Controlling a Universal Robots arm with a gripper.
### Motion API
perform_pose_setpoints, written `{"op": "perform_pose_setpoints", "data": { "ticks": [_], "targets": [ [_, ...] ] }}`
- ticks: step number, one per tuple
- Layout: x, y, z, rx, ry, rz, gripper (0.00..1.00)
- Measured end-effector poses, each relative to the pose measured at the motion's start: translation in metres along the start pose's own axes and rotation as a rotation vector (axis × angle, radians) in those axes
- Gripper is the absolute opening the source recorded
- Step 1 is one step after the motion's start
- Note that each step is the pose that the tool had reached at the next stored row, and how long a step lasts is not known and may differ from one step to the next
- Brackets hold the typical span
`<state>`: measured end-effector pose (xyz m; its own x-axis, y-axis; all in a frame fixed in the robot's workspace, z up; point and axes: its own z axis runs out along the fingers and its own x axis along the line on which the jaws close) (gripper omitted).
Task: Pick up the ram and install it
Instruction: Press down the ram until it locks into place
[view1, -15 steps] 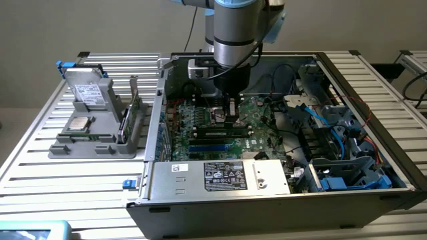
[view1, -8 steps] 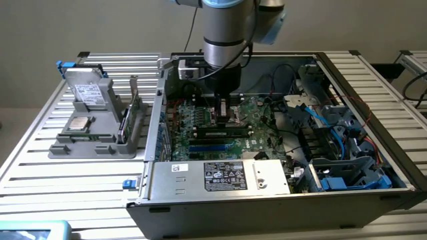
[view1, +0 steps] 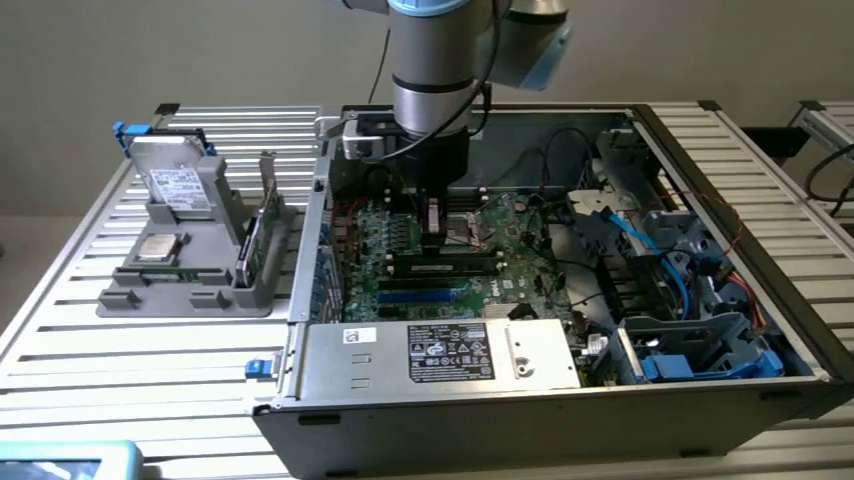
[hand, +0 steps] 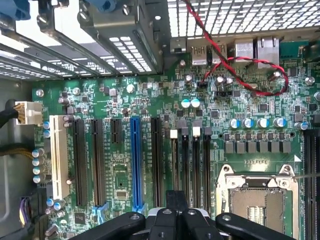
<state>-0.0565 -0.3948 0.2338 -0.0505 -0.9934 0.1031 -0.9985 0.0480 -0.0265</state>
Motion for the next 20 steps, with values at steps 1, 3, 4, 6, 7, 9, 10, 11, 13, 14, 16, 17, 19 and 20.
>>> {"op": "perform_pose_setpoints", "data": {
  "ticks": [1, 3, 4, 6, 7, 9, 10, 11, 13, 14, 16, 17, 19, 20],
  "targets": [
    [-0.0003, 0.0007, 0.0000, 0.0000, 0.0000, 0.000, 0.11],
    [-0.0014, 0.0009, -0.0001, 0.0000, 0.0001, 0.000, 0.11],
    [-0.0019, 0.0009, -0.0001, 0.0000, 0.0001, 0.000, 0.11],
    [-0.0027, 0.0010, 0.0001, 0.0002, 0.0000, 0.000, 0.11],
    [-0.0027, 0.0010, 0.0002, 0.0002, 0.0002, 0.000, 0.11],
    [-0.0027, 0.0010, 0.0004, 0.0002, 0.0002, 0.000, 0.11],
    [-0.0027, 0.0009, 0.0007, 0.0003, 0.0000, 0.000, 0.11],
    [-0.0028, 0.0009, 0.0010, 0.0004, 0.0000, 0.000, 0.11],
    [-0.0028, 0.0008, 0.0017, 0.0004, -0.0001, 0.000, 0.11],
    [-0.0029, 0.0008, 0.0022, 0.0004, -0.0002, 0.000, 0.11],
    [-0.0030, 0.0009, 0.0035, 0.0003, 0.0001, 0.000, 0.11],
    [-0.0030, 0.0009, 0.0042, 0.0004, 0.0000, 0.000, 0.11],
    [-0.0031, 0.0009, 0.0051, 0.0004, 0.0001, 0.000, 0.11],
    [-0.0031, 0.0009, 0.0055, 0.0004, 0.0001, 0.000, 0.11]
  ]
}}
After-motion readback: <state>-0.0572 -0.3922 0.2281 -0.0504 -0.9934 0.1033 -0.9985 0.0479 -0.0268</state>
